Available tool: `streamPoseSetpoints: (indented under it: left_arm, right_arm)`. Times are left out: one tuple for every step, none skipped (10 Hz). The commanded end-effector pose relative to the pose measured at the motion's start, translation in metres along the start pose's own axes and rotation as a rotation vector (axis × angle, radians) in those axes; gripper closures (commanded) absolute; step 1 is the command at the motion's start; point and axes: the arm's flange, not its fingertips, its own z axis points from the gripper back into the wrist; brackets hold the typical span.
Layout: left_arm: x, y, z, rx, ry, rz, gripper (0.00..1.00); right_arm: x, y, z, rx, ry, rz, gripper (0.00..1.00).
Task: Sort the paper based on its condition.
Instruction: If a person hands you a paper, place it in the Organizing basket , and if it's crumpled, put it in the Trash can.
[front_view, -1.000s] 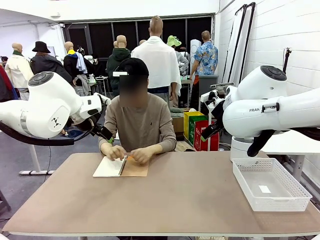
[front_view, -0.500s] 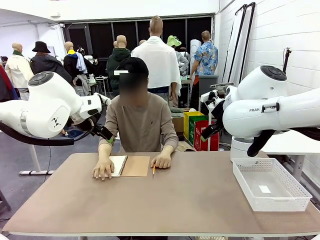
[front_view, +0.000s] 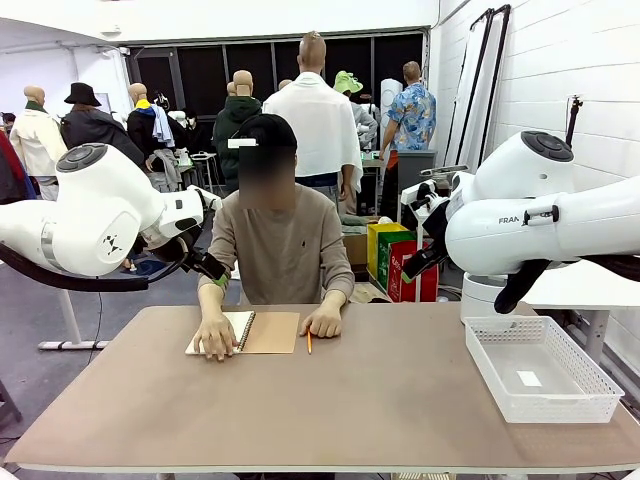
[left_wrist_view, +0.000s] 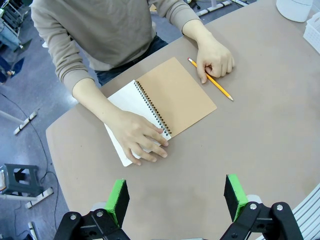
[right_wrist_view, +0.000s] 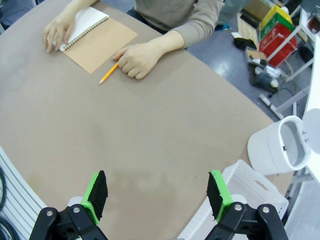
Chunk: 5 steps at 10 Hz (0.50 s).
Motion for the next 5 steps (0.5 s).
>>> streamPoseSetpoints:
  left_arm:
    - [0.0002,-0.0001,0.0003,-0.001,-0.001,-0.005,0.0]
    - [0.0002,-0.0001,0.0003,-0.001,-0.001,-0.005,0.0]
    - [0.0002,-0.0001,0.0003,-0.001,-0.001,-0.005,0.0]
    - [0.0002,-0.0001,0.0003,-0.001,-0.001,-0.005,0.0]
    - [0.0002,-0.0001,0.0003,-0.001,-0.001,-0.005,0.0]
  right_arm:
    - [0.0003,-0.0002,-0.0006,0.0,-0.003,-0.002,0.0]
    - [0.0003,-0.0002,-0.0006,0.0,-0.003,-0.002,0.0]
    - [0.0003,-0.0002,-0.0006,0.0,-0.003,-0.002,0.0]
    - [0.0003,-0.0002,-0.0006,0.0,-0.003,-0.002,0.0]
    - [0.0003,-0.0002,-0.0006,0.0,-0.003,-0.002,0.0]
